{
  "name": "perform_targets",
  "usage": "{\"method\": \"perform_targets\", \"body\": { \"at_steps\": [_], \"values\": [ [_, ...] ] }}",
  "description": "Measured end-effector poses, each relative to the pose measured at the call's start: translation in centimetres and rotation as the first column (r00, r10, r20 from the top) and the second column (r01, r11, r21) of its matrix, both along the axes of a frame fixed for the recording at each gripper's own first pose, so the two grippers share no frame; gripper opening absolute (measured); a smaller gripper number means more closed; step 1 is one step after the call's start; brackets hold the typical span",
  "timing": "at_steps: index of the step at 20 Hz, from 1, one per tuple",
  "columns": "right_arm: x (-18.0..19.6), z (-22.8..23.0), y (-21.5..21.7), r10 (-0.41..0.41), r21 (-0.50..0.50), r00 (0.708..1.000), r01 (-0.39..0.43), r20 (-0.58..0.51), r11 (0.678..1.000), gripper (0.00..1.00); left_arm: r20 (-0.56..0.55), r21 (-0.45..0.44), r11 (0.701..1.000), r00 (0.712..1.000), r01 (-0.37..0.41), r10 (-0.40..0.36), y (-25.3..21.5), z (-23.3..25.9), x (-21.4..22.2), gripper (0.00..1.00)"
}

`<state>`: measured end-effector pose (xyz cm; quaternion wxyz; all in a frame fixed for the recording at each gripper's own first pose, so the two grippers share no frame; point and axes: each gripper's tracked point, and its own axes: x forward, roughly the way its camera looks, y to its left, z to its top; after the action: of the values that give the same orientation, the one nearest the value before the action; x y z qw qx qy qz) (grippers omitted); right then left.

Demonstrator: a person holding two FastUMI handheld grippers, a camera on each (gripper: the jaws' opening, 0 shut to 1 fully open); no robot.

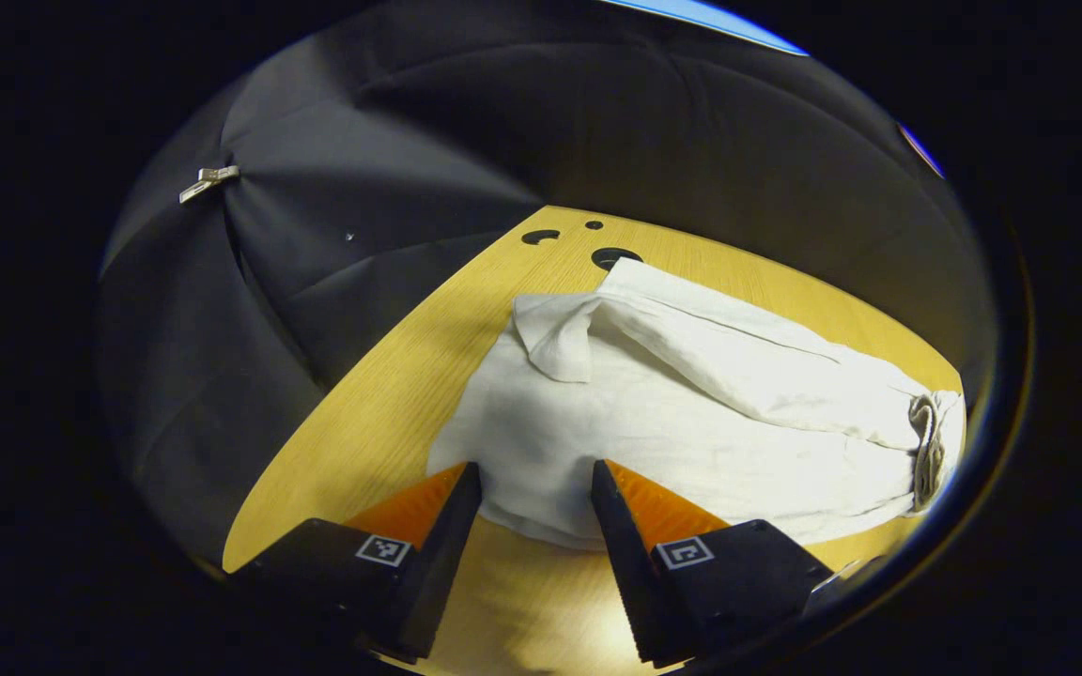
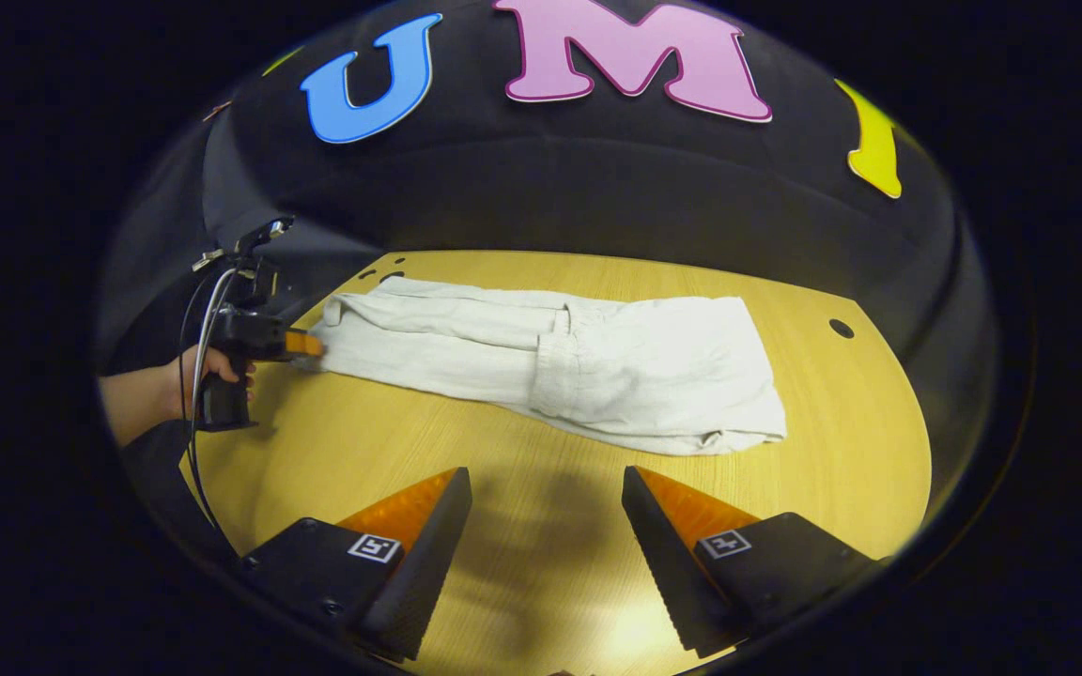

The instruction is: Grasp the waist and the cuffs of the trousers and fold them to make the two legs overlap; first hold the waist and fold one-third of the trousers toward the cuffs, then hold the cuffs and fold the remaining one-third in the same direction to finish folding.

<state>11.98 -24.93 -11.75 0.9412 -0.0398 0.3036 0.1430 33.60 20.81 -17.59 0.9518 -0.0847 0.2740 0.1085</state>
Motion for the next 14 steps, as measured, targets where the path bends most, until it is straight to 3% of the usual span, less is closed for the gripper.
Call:
{"method": "perform_targets", "body": {
  "at_steps": [4, 6, 7, 9, 13, 14],
  "values": [
    [-4.0, 1.1, -1.4, -0.002, -0.017, 1.000, 0.002, -0.017, 1.000, 0.99, -0.018, -0.002, 0.999, 0.999, 0.050, -0.050, -0.7, 0.1, 0.2, 0.70],
    [-5.4, 2.0, -3.4, -0.045, -0.049, 0.999, 0.045, -0.006, 0.998, 0.99, -0.016, 0.001, 0.998, 0.998, 0.064, -0.064, -1.5, 0.2, 0.3, 0.55],
    [-6.1, 2.5, -4.5, -0.067, -0.058, 0.998, 0.067, 0.004, 0.996, 1.00, -0.017, 0.009, 0.998, 0.998, 0.066, -0.066, -1.8, 0.5, 0.3, 0.39],
    [-7.4, 3.3, -6.6, -0.123, -0.060, 0.992, 0.124, 0.010, 0.991, 1.00, -0.020, 0.024, 0.997, 0.997, 0.070, -0.069, -2.2, 0.2, 0.4, 0.25],
    [-9.8, 4.5, -10.5, -0.252, -0.008, 0.968, 0.252, -0.010, 0.968, 0.99, -0.032, 0.025, 0.995, 0.995, 0.098, -0.097, -2.7, 0.5, 0.5, 0.06],
    [-10.3, 4.7, -11.5, -0.279, -0.012, 0.960, 0.279, -0.005, 0.960, 1.00, -0.038, 0.028, 0.993, 0.993, 0.112, -0.111, -2.7, 0.5, 0.5, 0.08]
  ]
}}
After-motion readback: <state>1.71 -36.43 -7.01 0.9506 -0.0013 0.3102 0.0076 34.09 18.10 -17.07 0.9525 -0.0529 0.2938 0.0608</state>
